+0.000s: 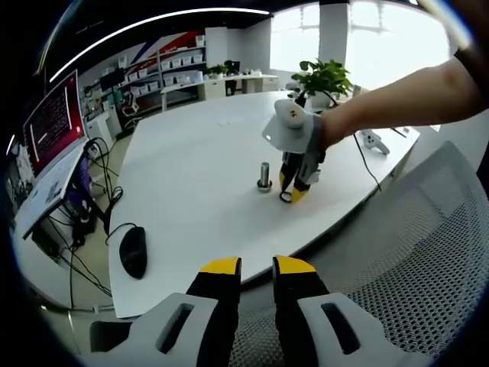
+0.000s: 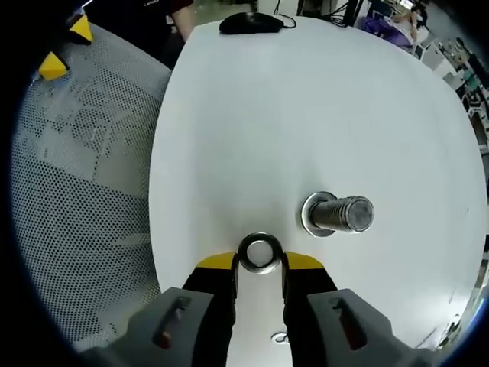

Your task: Place the washer onto the threaded stud by aligning its center hole with the stud, sliding it down to the base, and recovering from edge contact or off-axis alignment until the washer reaches the visible bottom stop.

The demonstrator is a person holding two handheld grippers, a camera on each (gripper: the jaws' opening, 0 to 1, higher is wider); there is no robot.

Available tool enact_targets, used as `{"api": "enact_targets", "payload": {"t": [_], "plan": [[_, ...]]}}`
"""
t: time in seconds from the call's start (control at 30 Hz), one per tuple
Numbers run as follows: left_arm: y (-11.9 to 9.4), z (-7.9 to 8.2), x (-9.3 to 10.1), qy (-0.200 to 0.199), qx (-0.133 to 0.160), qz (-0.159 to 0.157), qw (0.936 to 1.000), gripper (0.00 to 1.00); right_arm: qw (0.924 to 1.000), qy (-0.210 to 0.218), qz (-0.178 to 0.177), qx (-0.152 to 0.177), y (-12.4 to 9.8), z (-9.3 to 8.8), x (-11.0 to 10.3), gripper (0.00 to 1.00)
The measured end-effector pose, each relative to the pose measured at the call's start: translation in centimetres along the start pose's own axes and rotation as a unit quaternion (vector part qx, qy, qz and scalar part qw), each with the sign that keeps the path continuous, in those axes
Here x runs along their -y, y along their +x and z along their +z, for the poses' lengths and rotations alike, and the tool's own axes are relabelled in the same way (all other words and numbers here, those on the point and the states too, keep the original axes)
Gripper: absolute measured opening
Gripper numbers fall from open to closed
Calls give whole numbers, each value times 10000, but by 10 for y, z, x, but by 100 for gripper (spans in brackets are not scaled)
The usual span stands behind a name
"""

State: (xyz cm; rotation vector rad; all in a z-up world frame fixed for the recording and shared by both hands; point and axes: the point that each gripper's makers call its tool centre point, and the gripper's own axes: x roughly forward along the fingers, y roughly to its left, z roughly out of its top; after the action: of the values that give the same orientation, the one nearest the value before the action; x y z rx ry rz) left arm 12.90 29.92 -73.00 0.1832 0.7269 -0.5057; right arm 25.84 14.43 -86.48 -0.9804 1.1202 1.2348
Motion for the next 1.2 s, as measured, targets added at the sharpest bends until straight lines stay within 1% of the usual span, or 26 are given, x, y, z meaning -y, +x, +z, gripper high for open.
{"api": "enact_targets", "payload": {"t": [0.27,0.63,0.77,0.9,0.97,1.1,1.2], "plan": [[0,0,0,5,1,-4,10000,14,9997,145,-59,175,-19,8,6,23],[0,0,0,6,1,-1,10000,14,9996,71,-119,261,-45,20,7,23],[0,0,0,6,-3,-4,10000,14,9991,27,-183,372,-55,28,8,23],[0,0,0,4,-4,-3,10000,14,9986,-30,-259,451,-59,34,11,23],[0,-1,0,2,-6,-3,10000,14,9982,-65,-358,471,-61,37,17,23],[0,-1,0,-2,-10,-3,10000,14,9979,-70,-422,480,-62,38,23,23],[0,-1,0,1,-5,-2,10000,14,9973,-76,-544,483,-61,38,31,23]]}}
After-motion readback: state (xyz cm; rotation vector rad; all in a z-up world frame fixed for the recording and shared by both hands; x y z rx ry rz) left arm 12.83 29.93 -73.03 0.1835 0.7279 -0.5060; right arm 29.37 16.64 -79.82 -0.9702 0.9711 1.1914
